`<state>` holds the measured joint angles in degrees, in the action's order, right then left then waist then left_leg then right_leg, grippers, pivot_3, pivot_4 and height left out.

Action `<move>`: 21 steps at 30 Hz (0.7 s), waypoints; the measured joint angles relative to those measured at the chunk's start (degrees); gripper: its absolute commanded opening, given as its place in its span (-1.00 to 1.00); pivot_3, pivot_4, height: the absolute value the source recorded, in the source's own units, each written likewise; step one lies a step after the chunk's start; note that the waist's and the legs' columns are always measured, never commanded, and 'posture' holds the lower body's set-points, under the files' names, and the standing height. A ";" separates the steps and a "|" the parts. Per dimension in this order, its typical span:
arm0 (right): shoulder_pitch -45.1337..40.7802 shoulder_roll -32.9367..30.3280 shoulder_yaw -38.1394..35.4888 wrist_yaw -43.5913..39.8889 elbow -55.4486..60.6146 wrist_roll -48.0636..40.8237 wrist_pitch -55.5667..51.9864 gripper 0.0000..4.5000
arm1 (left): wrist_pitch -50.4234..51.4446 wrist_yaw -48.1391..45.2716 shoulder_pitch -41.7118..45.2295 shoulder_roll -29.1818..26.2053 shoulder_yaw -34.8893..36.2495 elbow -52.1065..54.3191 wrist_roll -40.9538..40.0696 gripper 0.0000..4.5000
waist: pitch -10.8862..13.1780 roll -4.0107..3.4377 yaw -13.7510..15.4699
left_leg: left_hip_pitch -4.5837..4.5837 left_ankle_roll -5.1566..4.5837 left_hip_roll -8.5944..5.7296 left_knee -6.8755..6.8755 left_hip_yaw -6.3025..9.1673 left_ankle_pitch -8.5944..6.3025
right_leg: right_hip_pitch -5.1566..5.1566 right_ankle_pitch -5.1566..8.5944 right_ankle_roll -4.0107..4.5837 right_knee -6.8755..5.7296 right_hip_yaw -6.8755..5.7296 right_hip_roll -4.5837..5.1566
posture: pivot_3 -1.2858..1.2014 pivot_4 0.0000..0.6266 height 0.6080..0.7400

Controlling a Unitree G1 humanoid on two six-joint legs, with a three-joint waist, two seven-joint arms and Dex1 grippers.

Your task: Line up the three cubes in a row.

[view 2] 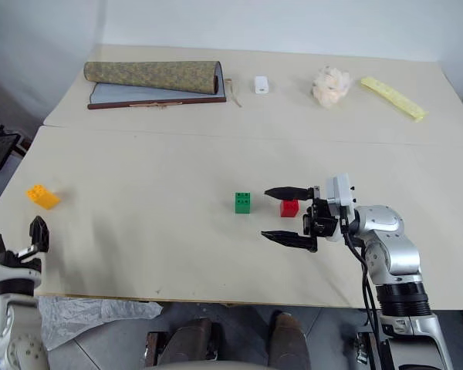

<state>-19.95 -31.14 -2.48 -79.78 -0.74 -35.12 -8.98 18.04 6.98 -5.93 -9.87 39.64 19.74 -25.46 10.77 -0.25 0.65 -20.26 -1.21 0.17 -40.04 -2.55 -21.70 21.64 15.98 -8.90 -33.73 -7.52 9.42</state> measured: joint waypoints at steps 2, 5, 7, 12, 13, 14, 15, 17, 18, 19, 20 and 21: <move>-0.02 0.00 0.03 0.04 0.03 0.04 -0.03 1.00 | 3.29 4.43 4.02 0.00 -0.67 -0.44 0.50 0.99 | 0.00 0.01 0.02 | -0.02 0.01 0.01 -0.01 0.04 0.00 | 0.00 0.01 0.01 0.00 -0.04 -0.03 | 0.03 -0.52 1.00; 0.03 -0.02 0.06 0.23 0.14 0.21 -0.23 1.00 | 7.09 9.81 9.84 -0.38 -1.45 -2.61 1.90 0.99 | 0.00 0.01 0.16 | -0.02 0.01 -0.03 -0.04 0.04 0.01 | -0.01 0.00 0.01 0.00 -0.03 -0.02 | 0.03 -0.52 1.00; 0.07 -0.02 0.05 0.50 0.30 0.23 -0.48 1.00 | 7.59 11.26 12.67 -0.92 -2.18 -5.57 3.15 0.99 | -0.01 0.02 0.30 | -0.01 0.01 -0.04 -0.05 0.03 0.01 | -0.01 0.01 0.01 -0.01 -0.03 -0.03 | 0.03 -0.52 1.00; 0.84 -0.04 0.04 0.90 0.92 0.38 -1.10 1.00 | 7.46 11.22 18.59 -4.03 -4.72 -13.81 5.70 0.99 | -0.01 0.02 0.66 | -0.03 0.02 -0.05 -0.05 0.03 0.01 | -0.01 0.00 0.01 0.01 -0.05 -0.03 | 0.03 -0.52 1.00; 0.94 -0.04 0.03 1.14 1.22 0.37 -1.12 1.00 | 7.30 11.10 19.34 -4.53 -4.85 -14.77 6.00 0.99 | -0.01 0.02 0.67 | -0.03 0.02 -0.06 -0.05 0.03 0.01 | -0.01 0.01 0.01 0.01 -0.05 -0.03 | 0.03 -0.52 1.00; 1.10 -0.04 0.03 1.29 1.57 0.37 -1.13 1.00 | 7.03 11.00 20.00 -4.84 -4.86 -15.81 6.27 0.91 | -0.01 0.02 0.67 | -0.03 0.02 -0.06 -0.04 0.03 0.01 | -0.01 0.01 0.01 0.01 -0.05 -0.03 | 0.03 -0.52 1.00; 1.29 -0.04 0.02 1.38 1.80 0.37 -1.14 1.00 | 6.87 10.95 20.45 -4.89 -4.85 -16.44 6.50 0.82 | -0.01 0.02 0.68 | -0.03 0.02 -0.06 -0.04 0.03 0.01 | -0.01 0.01 0.01 0.02 -0.05 -0.03 | 0.03 -0.52 1.00; 2.11 -0.05 0.00 1.72 2.67 0.37 -1.19 1.00 | 6.38 10.56 21.10 -4.98 -5.22 -18.34 6.84 0.60 | -0.01 0.02 0.69 | -0.03 0.02 -0.06 -0.04 0.04 0.01 | -0.01 0.01 0.00 0.02 -0.06 -0.03 | 0.03 -0.52 1.00; 2.45 -0.05 0.00 1.82 2.83 0.36 -1.19 1.00 | 6.30 10.40 21.09 -4.98 -5.32 -18.80 7.00 0.47 | -0.01 0.03 0.70 | -0.03 0.02 -0.06 -0.05 0.04 0.02 | -0.01 0.01 0.00 0.01 -0.06 -0.03 | 0.03 -0.52 1.00; 2.68 -0.05 0.00 1.90 2.91 0.36 -1.22 1.00 | 6.23 10.27 21.10 -4.98 -5.37 -19.10 7.09 0.34 | -0.01 0.03 0.69 | -0.04 0.02 -0.06 -0.05 0.03 0.02 | -0.01 0.00 0.00 0.02 -0.06 -0.03 | 0.03 -0.52 1.00; 2.86 -0.05 0.00 2.02 2.92 0.36 -1.24 1.00 | 6.19 10.10 21.09 -5.05 -5.41 -19.33 7.23 0.20 | -0.01 0.03 0.69 | -0.03 0.02 -0.06 -0.05 0.03 0.02 | -0.01 0.00 0.00 0.01 -0.05 -0.03 | 0.03 -0.52 1.00; 2.99 -0.05 0.00 2.19 2.93 0.36 -1.24 1.00 | 6.18 9.76 21.03 -5.36 -5.60 -19.53 7.47 0.08 | -0.01 0.03 0.69 | -0.04 0.02 -0.06 -0.05 0.03 0.02 | -0.01 0.00 0.00 0.01 -0.06 -0.03 | 0.03 -0.52 1.00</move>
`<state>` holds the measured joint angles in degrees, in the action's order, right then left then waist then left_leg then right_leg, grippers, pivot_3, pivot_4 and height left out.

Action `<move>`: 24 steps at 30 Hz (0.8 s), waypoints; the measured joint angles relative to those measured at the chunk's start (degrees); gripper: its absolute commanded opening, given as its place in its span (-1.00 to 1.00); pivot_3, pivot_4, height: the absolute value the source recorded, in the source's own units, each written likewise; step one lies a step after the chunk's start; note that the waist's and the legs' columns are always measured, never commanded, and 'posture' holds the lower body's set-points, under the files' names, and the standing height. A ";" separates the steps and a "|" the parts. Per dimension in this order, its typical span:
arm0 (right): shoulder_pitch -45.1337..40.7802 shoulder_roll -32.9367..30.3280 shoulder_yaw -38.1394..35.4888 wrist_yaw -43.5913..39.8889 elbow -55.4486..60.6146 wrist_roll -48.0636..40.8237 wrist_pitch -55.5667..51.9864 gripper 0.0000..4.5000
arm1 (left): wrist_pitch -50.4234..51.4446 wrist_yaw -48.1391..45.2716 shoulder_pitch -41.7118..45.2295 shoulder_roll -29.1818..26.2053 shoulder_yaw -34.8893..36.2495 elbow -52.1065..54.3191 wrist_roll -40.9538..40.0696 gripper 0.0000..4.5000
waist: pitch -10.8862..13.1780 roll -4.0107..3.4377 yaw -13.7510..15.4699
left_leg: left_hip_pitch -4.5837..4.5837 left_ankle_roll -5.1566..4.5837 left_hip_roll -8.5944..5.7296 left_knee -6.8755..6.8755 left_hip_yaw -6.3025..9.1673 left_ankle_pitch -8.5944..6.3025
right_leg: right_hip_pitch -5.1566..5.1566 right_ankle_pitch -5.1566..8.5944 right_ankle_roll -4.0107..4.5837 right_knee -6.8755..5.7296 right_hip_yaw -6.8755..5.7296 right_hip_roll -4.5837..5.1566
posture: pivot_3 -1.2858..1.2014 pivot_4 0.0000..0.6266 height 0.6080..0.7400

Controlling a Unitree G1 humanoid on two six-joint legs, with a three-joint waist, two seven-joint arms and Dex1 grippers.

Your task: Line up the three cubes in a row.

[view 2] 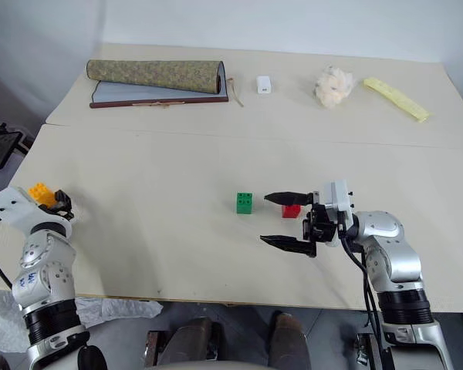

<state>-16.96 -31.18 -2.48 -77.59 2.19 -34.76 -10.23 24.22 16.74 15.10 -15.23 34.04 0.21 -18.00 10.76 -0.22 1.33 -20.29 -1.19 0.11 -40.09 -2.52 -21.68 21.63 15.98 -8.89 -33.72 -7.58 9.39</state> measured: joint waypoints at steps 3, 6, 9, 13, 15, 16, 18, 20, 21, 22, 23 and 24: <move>0.87 -0.08 -0.23 0.62 0.37 0.00 0.00 1.00 | -1.59 -3.22 -1.59 -1.78 -0.77 0.15 0.20 -0.34 | 0.00 0.00 -0.08 | 0.00 0.01 0.01 0.01 -0.01 0.00 | 0.00 0.00 0.00 0.01 0.00 0.00 | 0.03 -0.52 1.00; 2.10 -0.20 -0.35 0.94 0.69 0.01 0.10 1.00 | -4.72 -9.02 -4.72 -3.59 -0.73 0.71 -0.48 -0.36 | 0.00 0.00 -0.11 | 0.00 0.01 0.01 0.02 -0.01 0.00 | 0.00 0.00 0.00 0.02 0.00 0.00 | 0.03 -0.52 1.00; 3.71 -0.81 -1.12 1.43 0.85 0.05 0.29 1.00 | -7.38 -18.55 -6.99 -7.40 -0.55 1.01 -3.40 -0.36 | 0.00 0.00 -0.04 | 0.00 0.01 0.02 0.01 -0.02 0.00 | 0.00 0.00 0.00 0.02 0.01 0.00 | 0.03 -0.52 1.00; 6.18 -2.25 -3.45 2.53 1.34 0.07 0.39 1.00 | -11.60 -41.34 -8.08 -14.34 -2.89 0.52 -10.13 -0.36 | 0.00 -0.01 0.30 | -0.04 0.01 -0.02 0.00 -0.04 0.00 | 0.00 0.01 0.01 0.04 -0.04 0.03 | 0.03 -0.52 1.00; 7.23 -3.23 -5.14 3.14 1.76 0.06 0.49 1.00 | -14.30 -54.84 -6.79 -18.34 -6.21 -0.75 -12.35 -0.36 | 0.00 -0.03 0.21 | -0.04 0.01 -0.03 0.00 -0.28 0.00 | 0.01 0.01 0.02 0.04 -0.03 0.03 | 0.03 -0.52 1.00; 7.56 -3.75 -5.70 3.36 1.89 0.06 0.63 1.00 | -16.00 -60.46 -5.95 -19.80 -7.82 -1.52 -12.76 -0.36 | 0.01 -0.05 0.04 | -0.03 0.01 -0.02 0.02 -0.37 0.00 | 0.01 0.01 0.02 0.05 -0.03 0.02 | 0.03 -0.52 1.00; 8.85 -4.51 -7.54 3.89 2.20 0.02 1.12 1.00 | -20.44 -72.05 -2.50 -21.48 -11.72 -4.70 -13.20 -0.36 | 0.02 -0.07 -0.09 | 0.00 0.01 0.02 0.05 -0.56 0.00 | 0.02 0.02 0.02 0.04 -0.02 -0.03 | 0.03 -0.52 1.00; 10.45 -5.24 -10.44 5.43 2.61 -0.03 1.60 1.00 | -24.13 -84.75 6.51 -24.17 -19.58 -15.65 -9.76 -0.36 | 0.02 -0.14 0.23 | 0.00 0.06 0.02 0.04 -0.63 0.04 | 0.04 0.03 0.04 -0.02 -0.04 -0.08 | 0.03 -0.52 1.00; 11.95 -5.93 -11.76 5.87 2.98 0.00 1.81 1.00 | -26.41 -90.06 12.04 -24.68 -23.65 -22.19 -6.89 -0.36 | 0.01 -0.15 0.53 | 0.00 0.03 -0.01 0.04 -0.61 0.07 | 0.03 0.03 0.04 -0.03 -0.05 -0.08 | 0.03 -0.52 1.00; 13.37 -6.35 -12.63 6.07 3.52 0.02 2.03 1.00 | -28.76 -94.07 16.74 -24.66 -26.75 -27.95 -4.41 -0.36 | 0.01 -0.14 0.81 | -0.02 0.02 -0.02 0.04 -0.64 0.08 | 0.03 0.02 0.03 -0.01 -0.05 -0.08 | 0.03 -0.52 1.00; 15.08 -6.41 -13.49 6.33 4.53 0.02 2.51 1.00 | -31.96 -97.90 21.77 -23.97 -29.78 -34.35 -1.57 -0.36 | -0.01 -0.11 0.66 | -0.02 0.01 -0.03 0.05 -0.69 0.07 | 0.05 0.02 0.02 0.01 -0.02 -0.08 | 0.03 -0.52 1.00; 16.28 -6.41 -13.84 6.66 5.24 0.02 2.65 1.00 | -34.47 -100.34 25.56 -22.85 -31.81 -39.53 0.38 -0.36 | -0.01 -0.11 0.42 | -0.02 -0.01 -0.06 0.08 -0.72 0.06 | 0.05 0.01 0.01 0.02 -0.01 -0.08 | 0.03 -0.52 1.00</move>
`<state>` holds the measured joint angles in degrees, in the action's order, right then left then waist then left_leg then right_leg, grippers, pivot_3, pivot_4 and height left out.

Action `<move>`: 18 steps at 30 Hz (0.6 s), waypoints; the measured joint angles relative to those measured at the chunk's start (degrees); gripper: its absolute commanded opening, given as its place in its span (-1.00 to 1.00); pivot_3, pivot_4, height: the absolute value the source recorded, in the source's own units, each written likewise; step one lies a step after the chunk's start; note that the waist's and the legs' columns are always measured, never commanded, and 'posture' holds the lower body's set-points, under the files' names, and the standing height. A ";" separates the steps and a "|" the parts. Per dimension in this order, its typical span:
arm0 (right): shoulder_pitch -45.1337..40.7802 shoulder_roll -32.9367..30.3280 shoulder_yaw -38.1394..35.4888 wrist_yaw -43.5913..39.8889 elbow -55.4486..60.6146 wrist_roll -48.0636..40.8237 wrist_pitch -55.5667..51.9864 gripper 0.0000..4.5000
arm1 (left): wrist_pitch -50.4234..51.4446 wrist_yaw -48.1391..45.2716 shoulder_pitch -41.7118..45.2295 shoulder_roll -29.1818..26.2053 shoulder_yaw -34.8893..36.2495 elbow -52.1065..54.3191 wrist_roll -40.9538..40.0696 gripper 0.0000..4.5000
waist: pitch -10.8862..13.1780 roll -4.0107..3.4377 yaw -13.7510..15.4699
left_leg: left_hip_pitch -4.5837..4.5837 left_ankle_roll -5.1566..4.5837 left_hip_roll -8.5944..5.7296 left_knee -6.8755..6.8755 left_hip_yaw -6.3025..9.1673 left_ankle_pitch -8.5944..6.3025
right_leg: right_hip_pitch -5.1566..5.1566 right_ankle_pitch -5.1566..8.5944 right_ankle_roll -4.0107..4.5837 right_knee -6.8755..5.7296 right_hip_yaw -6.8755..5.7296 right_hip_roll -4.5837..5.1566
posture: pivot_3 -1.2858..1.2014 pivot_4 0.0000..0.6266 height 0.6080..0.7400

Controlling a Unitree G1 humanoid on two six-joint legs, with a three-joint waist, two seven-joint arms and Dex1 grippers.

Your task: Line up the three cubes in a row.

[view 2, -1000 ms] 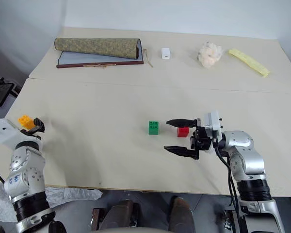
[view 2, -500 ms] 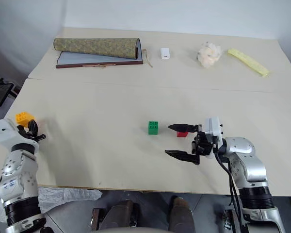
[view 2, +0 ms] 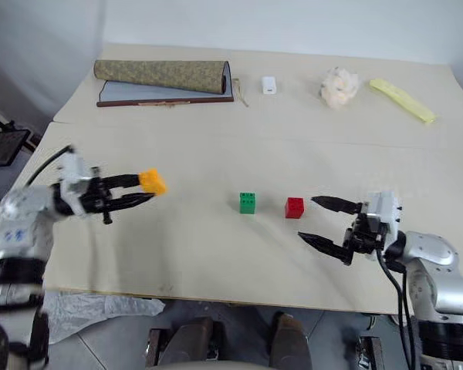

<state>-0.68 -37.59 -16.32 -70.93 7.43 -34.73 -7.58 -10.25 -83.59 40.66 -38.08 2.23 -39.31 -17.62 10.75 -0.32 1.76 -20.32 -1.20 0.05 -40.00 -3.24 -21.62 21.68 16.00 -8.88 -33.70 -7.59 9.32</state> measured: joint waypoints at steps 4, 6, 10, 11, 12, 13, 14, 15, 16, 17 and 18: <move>2.87 0.08 -1.31 1.92 3.08 -0.10 0.13 1.00 | -8.86 -2.39 9.65 5.51 -4.30 -15.30 5.33 -0.36 | 0.04 0.06 -1.05 | -0.09 -0.08 0.05 0.10 -0.32 -0.04 | 0.31 -0.01 -0.03 0.02 -0.02 0.01 | 0.03 -0.52 1.00; 4.55 0.08 -2.26 2.92 4.69 -0.27 0.19 1.00 | -11.44 -2.40 12.33 7.38 -5.41 -20.23 7.13 -0.36 | 0.03 0.08 -1.22 | -0.24 -0.08 0.07 0.12 -0.38 -0.04 | 0.55 -0.01 -0.03 -0.06 -0.05 0.01 | 0.03 -0.52 1.00; 8.64 0.22 -4.03 4.69 7.76 -0.67 0.28 1.00 | -15.40 -2.42 15.60 10.46 -6.45 -27.32 10.24 -0.36 | 0.04 0.09 -1.43 | -0.64 -0.12 0.07 -0.05 -0.46 -0.02 | 0.89 -0.02 -0.05 -0.17 -0.07 0.06 | 0.03 -0.52 1.00; 9.67 0.23 -4.57 5.02 8.32 -0.74 0.38 1.00 | -16.16 -2.43 15.93 10.91 -6.78 -28.45 10.90 -0.36 | 0.03 0.09 -1.42 | -0.65 -0.13 0.07 -0.05 -0.46 -0.02 | 0.89 -0.03 -0.06 -0.17 -0.07 0.07 | 0.03 -0.52 1.00; 10.84 0.26 -5.08 5.33 8.75 -0.91 0.58 1.00 | -16.78 -2.43 16.08 11.30 -6.85 -29.37 11.35 -0.36 | 0.03 0.11 -1.40 | -0.66 -0.13 0.07 -0.06 -0.46 -0.02 | 0.89 -0.04 -0.07 -0.16 -0.07 0.08 | 0.03 -0.52 1.00; 11.55 0.30 -5.43 5.41 8.91 -1.01 0.83 1.00 | -17.32 -2.42 16.15 11.41 -6.78 -29.72 11.41 -0.36 | 0.04 0.11 -1.39 | -0.67 -0.13 0.07 -0.07 -0.45 -0.02 | 0.89 -0.04 -0.08 -0.17 -0.07 0.08 | 0.03 -0.52 1.00; 12.02 0.30 -5.70 5.42 9.02 -1.17 1.01 1.00 | -17.60 -2.42 16.40 11.44 -6.76 -30.24 11.56 -0.36 | 0.04 0.11 -1.39 | -0.66 -0.13 0.07 -0.08 -0.44 -0.02 | 0.89 -0.04 -0.08 -0.17 -0.07 0.08 | 0.03 -0.52 1.00; 12.52 0.30 -6.06 5.35 9.08 -1.29 1.25 1.00 | -18.06 -2.43 16.72 11.49 -6.74 -30.80 11.81 -0.36 | 0.03 0.11 -1.39 | -0.66 -0.14 0.07 -0.08 -0.44 -0.02 | 0.89 -0.04 -0.09 -0.17 -0.07 0.09 | 0.03 -0.52 1.00; 12.73 0.30 -6.32 5.30 9.07 -1.36 1.36 1.00 | -18.24 -2.43 16.79 11.51 -6.69 -30.96 11.93 -0.36 | 0.03 0.11 -1.39 | -0.66 -0.14 0.07 -0.08 -0.44 -0.02 | 0.89 -0.05 -0.09 -0.18 -0.07 0.09 | 0.03 -0.52 1.00; 12.80 0.30 -6.55 5.24 9.04 -1.47 1.44 1.00 | -18.26 -2.43 16.85 11.52 -6.61 -31.16 12.04 -0.36 | 0.03 0.11 -1.40 | -0.65 -0.14 0.07 -0.09 -0.44 -0.01 | 0.89 -0.05 -0.09 -0.18 -0.06 0.09 | 0.03 -0.52 1.00; 12.81 0.29 -6.65 5.17 9.02 -1.60 1.51 1.00 | -18.27 -2.43 16.86 11.52 -6.57 -31.20 12.10 -0.36 | 0.03 0.11 -1.40 | -0.65 -0.14 0.07 -0.09 -0.44 -0.01 | 0.89 -0.05 -0.09 -0.19 -0.06 0.09 | 0.03 -0.52 1.00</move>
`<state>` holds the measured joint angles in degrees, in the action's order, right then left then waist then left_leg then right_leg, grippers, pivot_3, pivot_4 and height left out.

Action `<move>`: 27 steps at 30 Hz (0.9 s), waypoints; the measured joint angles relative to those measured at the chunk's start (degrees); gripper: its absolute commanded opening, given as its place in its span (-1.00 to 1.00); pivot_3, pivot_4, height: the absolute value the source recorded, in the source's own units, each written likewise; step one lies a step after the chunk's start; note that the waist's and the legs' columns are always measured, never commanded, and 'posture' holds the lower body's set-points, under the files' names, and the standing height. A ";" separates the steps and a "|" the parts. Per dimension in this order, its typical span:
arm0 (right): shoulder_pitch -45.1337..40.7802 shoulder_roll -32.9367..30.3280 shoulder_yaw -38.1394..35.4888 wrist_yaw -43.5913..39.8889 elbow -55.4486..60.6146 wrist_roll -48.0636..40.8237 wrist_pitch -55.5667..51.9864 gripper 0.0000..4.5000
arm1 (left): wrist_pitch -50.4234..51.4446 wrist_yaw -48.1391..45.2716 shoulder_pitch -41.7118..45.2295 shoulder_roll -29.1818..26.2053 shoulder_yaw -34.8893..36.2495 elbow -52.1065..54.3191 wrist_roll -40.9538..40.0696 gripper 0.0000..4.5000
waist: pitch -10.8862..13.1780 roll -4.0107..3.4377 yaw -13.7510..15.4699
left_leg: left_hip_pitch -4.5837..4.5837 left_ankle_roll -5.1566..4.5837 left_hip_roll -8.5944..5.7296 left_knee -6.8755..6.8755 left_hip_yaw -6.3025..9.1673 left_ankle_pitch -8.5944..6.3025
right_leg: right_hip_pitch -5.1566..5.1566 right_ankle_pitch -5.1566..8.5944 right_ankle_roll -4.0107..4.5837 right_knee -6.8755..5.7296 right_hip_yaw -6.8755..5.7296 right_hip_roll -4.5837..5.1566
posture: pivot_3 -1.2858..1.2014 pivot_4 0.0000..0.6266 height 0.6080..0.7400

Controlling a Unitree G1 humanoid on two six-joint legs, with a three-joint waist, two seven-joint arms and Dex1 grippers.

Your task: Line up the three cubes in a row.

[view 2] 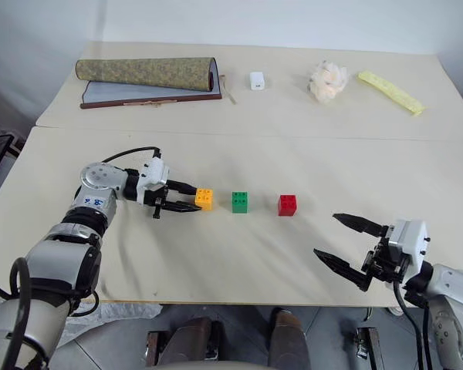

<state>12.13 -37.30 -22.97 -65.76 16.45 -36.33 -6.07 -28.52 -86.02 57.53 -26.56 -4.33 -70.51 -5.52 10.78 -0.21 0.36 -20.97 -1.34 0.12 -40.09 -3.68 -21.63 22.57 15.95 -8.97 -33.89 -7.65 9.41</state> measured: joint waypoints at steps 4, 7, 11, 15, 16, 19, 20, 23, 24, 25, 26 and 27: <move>-0.39 -0.01 0.01 -0.90 -1.40 -0.20 0.85 1.00 | 0.68 -0.02 -0.03 -0.28 -0.04 -0.14 0.53 0.23 | 0.00 0.00 -0.04 | -0.01 0.00 0.00 -0.01 0.01 0.00 | 0.00 0.00 0.00 0.00 0.00 0.00 | 0.03 -0.52 1.00; -2.11 -0.23 0.42 -2.30 -3.82 -0.14 1.16 1.00 | 1.60 -0.04 -0.51 -1.68 0.00 0.29 0.24 0.64 | 0.00 0.00 -0.24 | 0.00 0.00 0.00 -0.01 0.01 0.00 | 0.00 0.00 0.00 -0.01 0.00 0.00 | 0.03 -0.52 1.00; -8.09 -1.87 2.49 -6.51 -10.70 0.56 2.08 1.00 | 5.82 -0.04 -5.87 -4.95 1.99 7.50 -6.07 0.98 | 0.00 0.00 -0.79 | 0.02 0.00 0.05 -0.03 0.04 0.00 | 0.02 0.00 0.00 -0.07 0.02 0.00 | 0.03 -0.52 1.00; -15.28 -3.58 3.26 -10.80 -17.28 -0.59 0.69 1.00 | 15.33 -0.03 -13.55 -9.27 6.46 20.93 -13.79 0.98 | 0.00 -0.02 -0.78 | 0.01 0.00 0.08 -0.10 0.09 0.00 | 0.01 0.00 0.01 -0.10 0.01 0.00 | 0.03 -0.52 1.00; -17.58 -4.08 3.91 -12.41 -19.11 -1.15 -0.37 1.00 | 19.05 0.03 -16.43 -10.67 7.89 25.66 -15.96 0.98 | 0.00 -0.02 -0.77 | 0.00 0.00 0.08 -0.12 0.09 0.00 | 0.01 0.00 0.01 -0.10 0.01 0.01 | 0.03 -0.52 1.00; -22.53 -5.13 5.31 -17.74 -22.51 -1.78 -0.26 1.00 | 27.28 0.32 -23.89 -13.83 10.95 35.22 -19.30 0.98 | 0.00 -0.02 -0.64 | 0.00 0.00 0.09 -0.15 0.12 0.00 | 0.01 0.00 0.01 -0.12 -0.01 0.01 | 0.03 -0.52 1.00; -23.42 -5.40 5.66 -18.81 -23.39 -1.69 -0.17 1.00 | 28.13 0.34 -25.34 -14.38 11.26 36.80 -19.44 0.98 | 0.00 -0.03 -0.29 | -0.01 0.00 0.08 -0.18 0.16 0.00 | -0.02 0.00 0.01 -0.12 -0.04 0.02 | 0.03 -0.52 1.00; -26.36 -6.19 8.18 -21.49 -26.67 -0.60 0.07 1.00 | 27.85 0.21 -28.30 -15.01 12.70 39.44 -19.75 0.98 | 0.00 -0.02 0.27 | -0.10 0.00 0.06 -0.35 0.19 0.00 | -0.04 0.00 0.01 -0.13 -0.06 0.03 | 0.03 -0.52 1.00; -27.80 -6.27 9.09 -21.86 -28.38 -0.13 0.79 1.00 | 26.96 0.34 -29.25 -15.18 13.04 39.96 -19.68 0.98 | 0.00 -0.02 0.13 | -0.09 0.00 0.06 -0.38 0.16 0.00 | -0.05 0.00 0.00 -0.14 -0.03 0.03 | 0.03 -0.52 1.00; -29.39 -6.27 10.04 -22.17 -30.31 0.34 1.77 1.00 | 25.87 0.83 -30.19 -15.31 13.46 40.59 -19.46 0.98 | 0.00 -0.02 0.00 | -0.09 0.00 0.06 -0.38 0.17 0.00 | -0.04 0.00 0.01 -0.15 -0.04 0.03 | 0.03 -0.52 1.00; -30.98 -6.36 11.21 -22.31 -32.15 0.57 2.64 1.00 | 25.14 1.66 -31.03 -15.38 13.75 40.92 -19.20 0.98 | 0.00 -0.02 -0.22 | -0.08 0.00 0.07 -0.38 0.17 0.00 | -0.04 0.00 0.01 -0.17 -0.04 0.03 | 0.03 -0.52 1.00; -32.19 -6.53 12.61 -22.41 -33.79 0.60 3.53 1.00 | 24.96 2.91 -31.56 -15.34 14.21 41.11 -19.11 0.98 | 0.00 -0.03 -0.37 | -0.09 0.01 0.08 -0.38 0.20 0.00 | -0.04 0.00 0.01 -0.20 -0.06 0.03 | 0.03 -0.52 1.00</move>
<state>-20.06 -43.83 -10.36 -88.18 -17.33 -35.74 -2.54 -3.56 -83.11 25.96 -41.90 9.87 -29.41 -24.63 10.78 -0.24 -0.01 -21.05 -1.34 0.19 -40.47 -3.48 -21.63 22.53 15.95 -8.96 -34.10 -7.72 9.44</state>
